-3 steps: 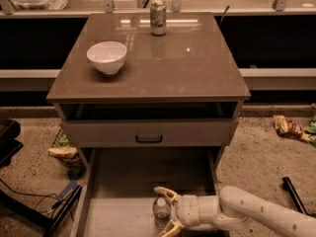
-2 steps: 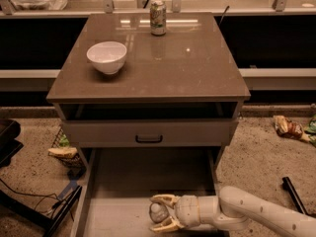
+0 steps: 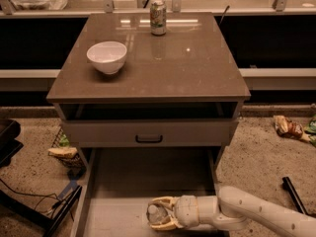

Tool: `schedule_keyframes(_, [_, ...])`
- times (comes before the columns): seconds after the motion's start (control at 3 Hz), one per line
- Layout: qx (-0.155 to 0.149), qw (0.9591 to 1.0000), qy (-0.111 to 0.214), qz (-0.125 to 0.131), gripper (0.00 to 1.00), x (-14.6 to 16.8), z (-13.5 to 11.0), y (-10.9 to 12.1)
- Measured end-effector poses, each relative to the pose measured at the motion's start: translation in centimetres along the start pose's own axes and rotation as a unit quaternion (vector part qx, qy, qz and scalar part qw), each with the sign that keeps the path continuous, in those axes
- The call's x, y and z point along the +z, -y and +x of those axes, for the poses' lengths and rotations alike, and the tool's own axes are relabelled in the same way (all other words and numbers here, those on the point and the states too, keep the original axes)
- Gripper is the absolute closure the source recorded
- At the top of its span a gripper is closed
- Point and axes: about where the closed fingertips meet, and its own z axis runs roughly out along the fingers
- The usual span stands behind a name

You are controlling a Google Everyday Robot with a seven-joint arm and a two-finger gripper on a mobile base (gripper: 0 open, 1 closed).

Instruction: Pick water bottle from middle drawer and place on counter

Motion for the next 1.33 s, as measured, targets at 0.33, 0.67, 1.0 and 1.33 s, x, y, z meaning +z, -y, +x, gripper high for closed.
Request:
schedule_keyframes(0.33, [0.002, 0.9999, 0.012, -0.005, 1.00, -0.1, -2.5, 1.4])
schedule_keyframes(0.67, [0.025, 0.9983, 0.046, 0.026, 1.00, -3.2, -9.0, 3.9])
schedule_keyframes(1.0, [0.063, 0.9905, 0.083, 0.090, 1.00, -9.7, -18.0, 9.0])
schedule_keyframes(1.33, [0.080, 0.9828, 0.100, 0.133, 1.00, -14.1, -23.6, 12.5])
